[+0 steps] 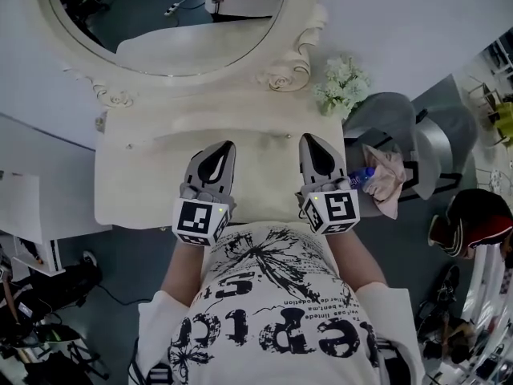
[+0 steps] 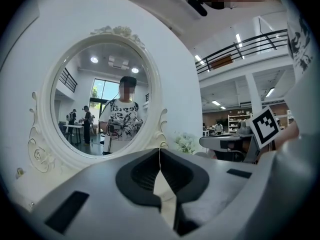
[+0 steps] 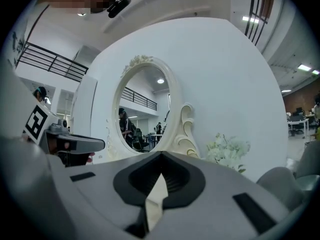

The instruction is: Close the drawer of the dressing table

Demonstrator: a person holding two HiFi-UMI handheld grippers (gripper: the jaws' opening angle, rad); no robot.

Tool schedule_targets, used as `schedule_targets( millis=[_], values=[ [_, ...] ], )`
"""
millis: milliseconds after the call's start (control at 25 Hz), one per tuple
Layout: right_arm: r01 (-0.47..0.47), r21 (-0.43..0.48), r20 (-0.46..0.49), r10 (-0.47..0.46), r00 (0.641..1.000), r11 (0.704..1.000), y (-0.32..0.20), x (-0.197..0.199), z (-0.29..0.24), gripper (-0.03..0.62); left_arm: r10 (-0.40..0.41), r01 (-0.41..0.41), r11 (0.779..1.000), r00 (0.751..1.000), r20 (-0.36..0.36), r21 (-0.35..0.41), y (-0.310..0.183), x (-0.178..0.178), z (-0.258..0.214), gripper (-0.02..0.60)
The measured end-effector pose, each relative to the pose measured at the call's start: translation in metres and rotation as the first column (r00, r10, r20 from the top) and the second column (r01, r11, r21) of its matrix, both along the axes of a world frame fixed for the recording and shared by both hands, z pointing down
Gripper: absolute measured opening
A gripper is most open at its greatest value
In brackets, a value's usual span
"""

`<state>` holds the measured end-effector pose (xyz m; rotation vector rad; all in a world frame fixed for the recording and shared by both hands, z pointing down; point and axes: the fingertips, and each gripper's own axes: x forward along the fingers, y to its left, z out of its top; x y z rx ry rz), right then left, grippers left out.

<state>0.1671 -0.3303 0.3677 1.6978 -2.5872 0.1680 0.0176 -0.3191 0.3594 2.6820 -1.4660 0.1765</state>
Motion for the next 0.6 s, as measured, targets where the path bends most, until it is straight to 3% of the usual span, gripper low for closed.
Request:
schedule_targets(
  millis=[360,600],
  values=[
    [0.041,0.035,-0.052,-0.039,0.998,0.999,0.016,-0.012,-0.007,0.017,-0.062,0.061,0.997,0.998,-0.025,-0.044,0.004,-0.013,0.003,0.02],
    [0.064,0.043,-0.061,-0.061,0.996,0.997,0.023,-0.019,-0.008,0.017,-0.057,0.056,0.998,0.998,-0.022,-0.037,0.01,-0.014,0.001,0.02]
  ],
)
